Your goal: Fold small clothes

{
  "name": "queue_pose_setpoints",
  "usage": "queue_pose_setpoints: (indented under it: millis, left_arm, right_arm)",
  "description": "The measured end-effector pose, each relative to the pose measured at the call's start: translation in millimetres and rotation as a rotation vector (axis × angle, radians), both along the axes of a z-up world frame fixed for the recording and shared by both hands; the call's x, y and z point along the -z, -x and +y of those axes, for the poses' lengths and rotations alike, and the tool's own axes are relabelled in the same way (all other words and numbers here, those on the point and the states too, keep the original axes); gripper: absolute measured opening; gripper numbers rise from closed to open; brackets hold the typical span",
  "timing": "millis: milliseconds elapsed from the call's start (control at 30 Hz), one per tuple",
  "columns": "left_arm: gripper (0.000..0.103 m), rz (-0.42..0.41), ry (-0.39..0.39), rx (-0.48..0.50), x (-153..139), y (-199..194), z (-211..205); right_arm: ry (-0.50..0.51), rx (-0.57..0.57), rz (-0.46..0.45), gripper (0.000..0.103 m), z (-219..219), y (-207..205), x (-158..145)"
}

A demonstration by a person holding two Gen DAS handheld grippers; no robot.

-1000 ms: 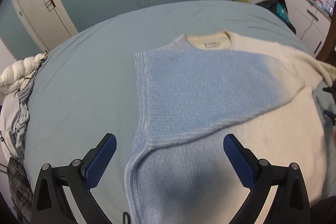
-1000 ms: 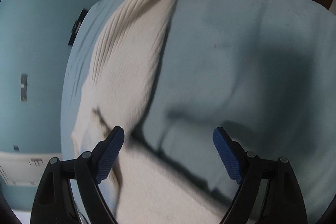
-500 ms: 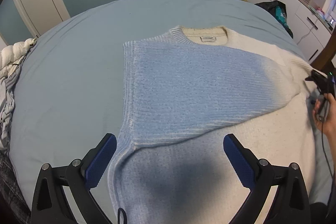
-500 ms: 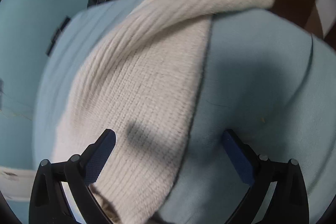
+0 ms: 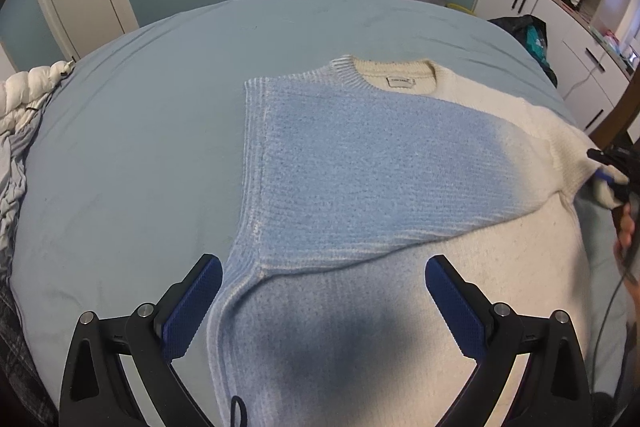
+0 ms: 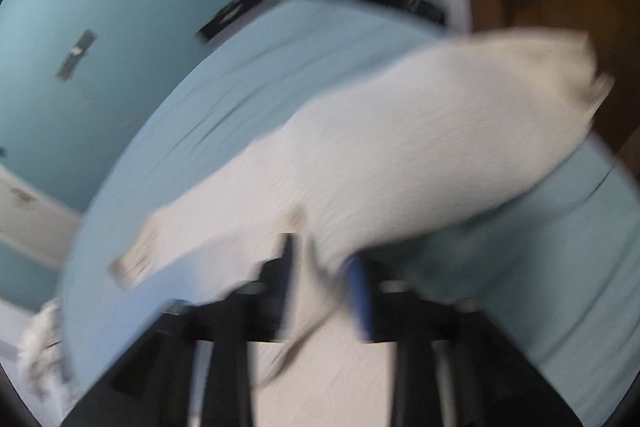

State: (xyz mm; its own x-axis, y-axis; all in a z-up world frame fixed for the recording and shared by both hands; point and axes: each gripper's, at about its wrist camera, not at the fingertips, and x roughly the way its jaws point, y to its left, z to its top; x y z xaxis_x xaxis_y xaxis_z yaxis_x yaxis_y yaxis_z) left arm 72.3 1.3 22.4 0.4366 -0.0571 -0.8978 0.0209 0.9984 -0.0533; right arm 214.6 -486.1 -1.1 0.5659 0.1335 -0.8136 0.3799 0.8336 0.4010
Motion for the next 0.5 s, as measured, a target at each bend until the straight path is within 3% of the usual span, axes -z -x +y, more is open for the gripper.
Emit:
queue_pose_setpoints:
  millis: [33,133,233,433,500]
  left_arm:
    - [0.103,0.003,0.004,-0.001,0,0,1]
    - [0.103,0.005,0.013,-0.002,0,1,1]
    - [0.103,-0.004,0.007,0.004,-2,1,0]
    - [0.103,-0.016,-0.027,0.015,-3,-3,-5]
    - [0.103,-0.012,-0.037,0.013,-1,-5,-6]
  right_arm:
    - [-0.032,-0.011,0.010,0.075,-5,5,3]
    - [-0.010,0.117,-0.036,0.078,-45,44,2]
    - [0.042,0.243,-0.056,0.088,-88,54,1]
    - [0.008,0.476,0.121,0.088,-189,47,48]
    - [0.001,0.514,0.135,0.088,-201,31,56]
